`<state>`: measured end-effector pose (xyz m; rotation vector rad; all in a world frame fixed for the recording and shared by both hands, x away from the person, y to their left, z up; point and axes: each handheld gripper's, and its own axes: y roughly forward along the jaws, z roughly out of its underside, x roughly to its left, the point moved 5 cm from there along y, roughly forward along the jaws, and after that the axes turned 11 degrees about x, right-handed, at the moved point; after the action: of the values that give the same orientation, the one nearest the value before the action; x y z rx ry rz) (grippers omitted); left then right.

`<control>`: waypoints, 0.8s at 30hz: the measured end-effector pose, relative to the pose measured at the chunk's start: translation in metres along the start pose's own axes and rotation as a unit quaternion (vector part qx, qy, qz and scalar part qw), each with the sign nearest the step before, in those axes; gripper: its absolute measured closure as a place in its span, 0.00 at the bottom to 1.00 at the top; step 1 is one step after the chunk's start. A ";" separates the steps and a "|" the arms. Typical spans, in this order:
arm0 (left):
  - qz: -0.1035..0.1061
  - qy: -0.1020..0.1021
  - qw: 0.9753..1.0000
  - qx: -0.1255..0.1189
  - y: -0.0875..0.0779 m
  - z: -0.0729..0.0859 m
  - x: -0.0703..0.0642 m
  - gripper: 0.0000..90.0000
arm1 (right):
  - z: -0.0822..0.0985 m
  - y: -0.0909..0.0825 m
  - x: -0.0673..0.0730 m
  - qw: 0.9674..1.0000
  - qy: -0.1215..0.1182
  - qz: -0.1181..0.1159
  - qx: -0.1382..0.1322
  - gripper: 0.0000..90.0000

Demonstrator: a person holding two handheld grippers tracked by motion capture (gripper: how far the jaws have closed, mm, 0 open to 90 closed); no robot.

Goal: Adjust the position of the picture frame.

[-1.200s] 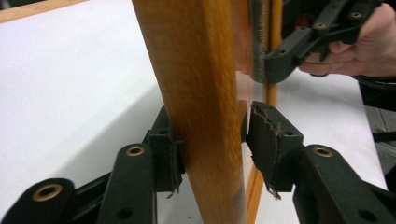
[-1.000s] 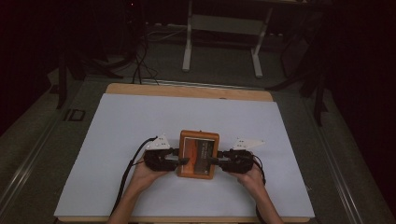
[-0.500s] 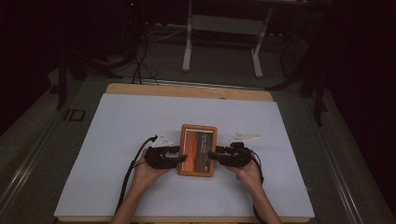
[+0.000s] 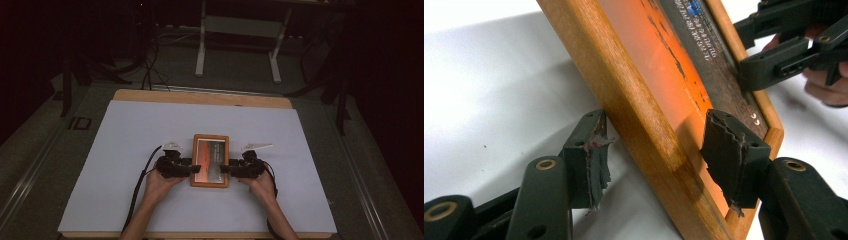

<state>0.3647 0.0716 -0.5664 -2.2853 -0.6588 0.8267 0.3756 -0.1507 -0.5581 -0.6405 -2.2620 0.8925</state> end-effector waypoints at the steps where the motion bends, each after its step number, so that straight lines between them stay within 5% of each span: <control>1: 0.015 -0.016 1.000 0.004 0.002 0.001 0.004 0.50 | 0.001 0.002 -0.002 1.000 0.007 -0.004 0.005 0.48; 4: 0.020 -0.022 1.000 -0.002 0.004 0.003 0.005 0.46 | 0.003 0.003 -0.003 1.000 0.008 -0.011 0.011 0.48; 9: -0.016 -0.010 1.000 0.004 -0.004 0.004 0.006 0.44 | 0.002 -0.004 -0.001 1.000 -0.006 0.007 0.005 0.47; 13: -0.013 -0.007 1.000 -0.007 -0.011 0.006 0.008 0.45 | 0.000 -0.015 -0.002 1.000 -0.013 0.024 -0.012 0.46; 24: -0.058 -0.004 0.997 -0.042 -0.035 0.003 0.006 0.46 | 0.001 -0.018 0.000 0.998 -0.042 0.041 -0.009 0.45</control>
<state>0.3581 0.1008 -0.5467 -2.2946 -0.8366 0.7658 0.3716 -0.1628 -0.5457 -0.7195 -2.3351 0.9565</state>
